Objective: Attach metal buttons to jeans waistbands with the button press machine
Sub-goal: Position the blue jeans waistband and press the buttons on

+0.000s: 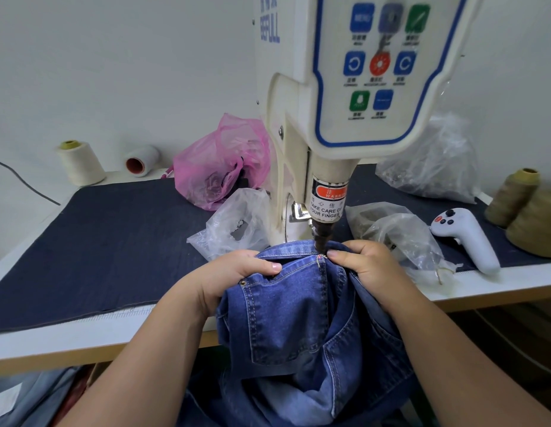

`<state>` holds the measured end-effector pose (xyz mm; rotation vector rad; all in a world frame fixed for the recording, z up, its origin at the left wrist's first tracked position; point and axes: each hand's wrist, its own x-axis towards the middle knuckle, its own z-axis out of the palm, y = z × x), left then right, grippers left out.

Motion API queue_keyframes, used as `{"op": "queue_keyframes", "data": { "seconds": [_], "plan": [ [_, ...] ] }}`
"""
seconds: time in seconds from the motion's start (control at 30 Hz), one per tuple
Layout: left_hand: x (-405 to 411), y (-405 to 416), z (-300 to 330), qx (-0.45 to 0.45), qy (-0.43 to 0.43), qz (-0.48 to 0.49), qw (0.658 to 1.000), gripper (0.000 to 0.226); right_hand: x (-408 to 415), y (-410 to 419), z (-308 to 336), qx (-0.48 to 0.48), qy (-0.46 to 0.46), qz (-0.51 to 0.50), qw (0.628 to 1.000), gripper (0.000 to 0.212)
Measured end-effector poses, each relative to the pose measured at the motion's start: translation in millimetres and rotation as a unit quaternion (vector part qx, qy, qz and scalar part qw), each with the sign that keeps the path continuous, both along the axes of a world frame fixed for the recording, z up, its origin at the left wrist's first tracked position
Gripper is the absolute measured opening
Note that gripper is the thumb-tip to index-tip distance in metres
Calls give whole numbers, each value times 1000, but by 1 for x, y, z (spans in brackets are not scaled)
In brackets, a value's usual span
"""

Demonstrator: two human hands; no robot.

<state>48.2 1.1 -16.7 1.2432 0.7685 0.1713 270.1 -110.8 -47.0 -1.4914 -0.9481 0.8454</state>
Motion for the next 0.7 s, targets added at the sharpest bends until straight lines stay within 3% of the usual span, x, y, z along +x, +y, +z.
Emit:
{"op": "queue_keyframes", "data": {
  "seconds": [0.7],
  "plan": [
    [1,-4,2,-11,-7,8,1000,64,1,1,-1,-1,-12,-4,1000,25]
  ]
}}
